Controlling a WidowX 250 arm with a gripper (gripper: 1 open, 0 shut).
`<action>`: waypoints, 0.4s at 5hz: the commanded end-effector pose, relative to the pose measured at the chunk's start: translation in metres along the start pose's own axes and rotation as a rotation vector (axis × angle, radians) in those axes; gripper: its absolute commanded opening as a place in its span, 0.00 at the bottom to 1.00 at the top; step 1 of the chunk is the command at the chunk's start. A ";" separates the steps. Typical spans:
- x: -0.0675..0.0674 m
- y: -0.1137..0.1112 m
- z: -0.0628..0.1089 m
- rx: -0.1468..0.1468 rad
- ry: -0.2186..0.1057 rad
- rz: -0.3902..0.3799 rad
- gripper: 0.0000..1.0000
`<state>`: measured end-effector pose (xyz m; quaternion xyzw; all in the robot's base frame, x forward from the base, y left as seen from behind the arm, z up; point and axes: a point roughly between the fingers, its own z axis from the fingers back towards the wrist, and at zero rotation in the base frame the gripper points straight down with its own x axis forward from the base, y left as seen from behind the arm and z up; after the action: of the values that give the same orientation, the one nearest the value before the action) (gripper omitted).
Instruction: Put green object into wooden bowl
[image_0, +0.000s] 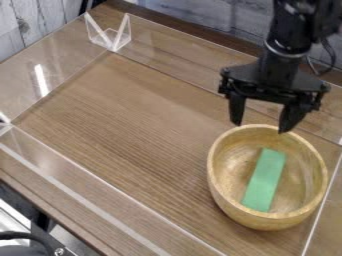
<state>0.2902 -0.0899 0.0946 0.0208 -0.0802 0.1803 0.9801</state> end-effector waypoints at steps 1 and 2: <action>0.008 0.004 0.010 -0.039 -0.050 0.051 1.00; 0.009 0.013 0.012 -0.051 -0.070 0.080 1.00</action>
<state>0.2878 -0.0762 0.0917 0.0118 -0.0941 0.2143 0.9722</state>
